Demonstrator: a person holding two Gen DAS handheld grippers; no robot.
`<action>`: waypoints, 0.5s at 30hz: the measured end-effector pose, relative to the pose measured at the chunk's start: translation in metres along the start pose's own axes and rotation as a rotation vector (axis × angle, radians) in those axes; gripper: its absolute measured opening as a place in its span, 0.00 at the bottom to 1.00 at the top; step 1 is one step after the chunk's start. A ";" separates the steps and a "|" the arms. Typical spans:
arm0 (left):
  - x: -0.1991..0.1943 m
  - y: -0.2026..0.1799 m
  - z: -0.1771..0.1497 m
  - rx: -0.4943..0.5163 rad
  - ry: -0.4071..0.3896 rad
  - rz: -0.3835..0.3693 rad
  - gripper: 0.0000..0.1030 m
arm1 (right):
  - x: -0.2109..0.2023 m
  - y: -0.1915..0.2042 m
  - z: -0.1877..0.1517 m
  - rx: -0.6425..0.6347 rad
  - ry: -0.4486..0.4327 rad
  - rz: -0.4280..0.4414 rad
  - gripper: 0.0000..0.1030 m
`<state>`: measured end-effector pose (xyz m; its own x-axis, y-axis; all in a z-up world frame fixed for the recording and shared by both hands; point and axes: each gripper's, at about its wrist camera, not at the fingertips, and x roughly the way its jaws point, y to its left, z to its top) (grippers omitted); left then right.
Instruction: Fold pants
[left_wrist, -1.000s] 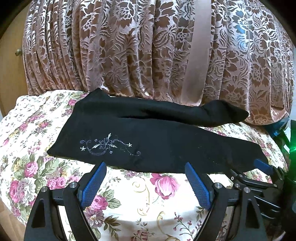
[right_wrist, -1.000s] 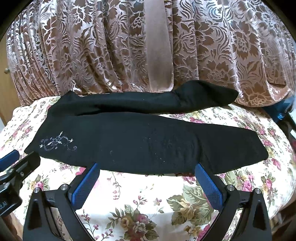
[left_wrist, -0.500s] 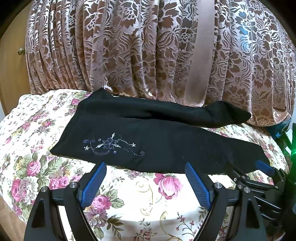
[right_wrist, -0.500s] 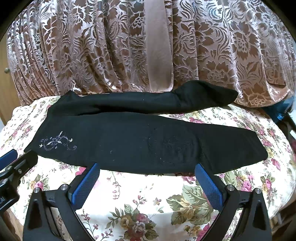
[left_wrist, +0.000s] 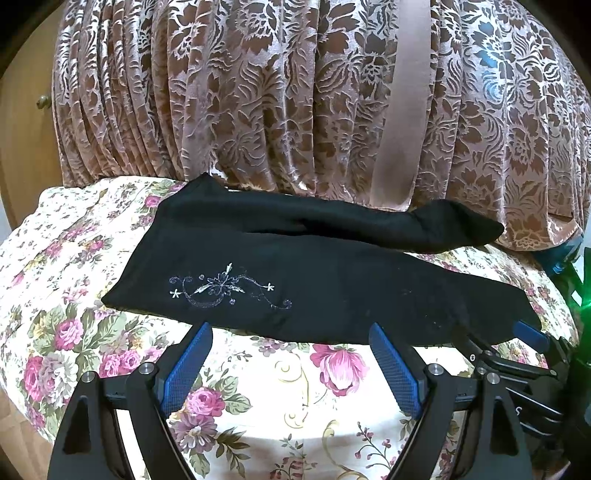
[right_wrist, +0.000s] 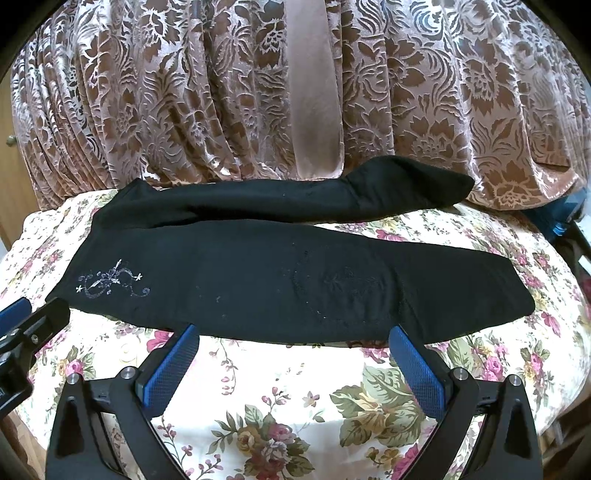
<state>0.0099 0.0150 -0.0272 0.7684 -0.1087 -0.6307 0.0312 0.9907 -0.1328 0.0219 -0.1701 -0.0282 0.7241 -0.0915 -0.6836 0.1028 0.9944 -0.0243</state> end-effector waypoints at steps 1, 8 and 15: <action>0.001 0.001 0.000 -0.001 0.003 -0.001 0.86 | 0.001 0.000 0.000 0.000 0.002 0.001 1.00; 0.035 0.053 -0.006 -0.173 0.132 -0.082 0.98 | 0.021 -0.051 -0.011 0.192 0.080 0.216 1.00; 0.070 0.156 -0.021 -0.427 0.230 -0.066 0.99 | 0.052 -0.160 -0.050 0.594 0.166 0.332 1.00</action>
<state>0.0553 0.1602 -0.1086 0.6112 -0.2332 -0.7563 -0.2268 0.8640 -0.4496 0.0091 -0.3312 -0.0970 0.6728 0.2684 -0.6895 0.2837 0.7671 0.5754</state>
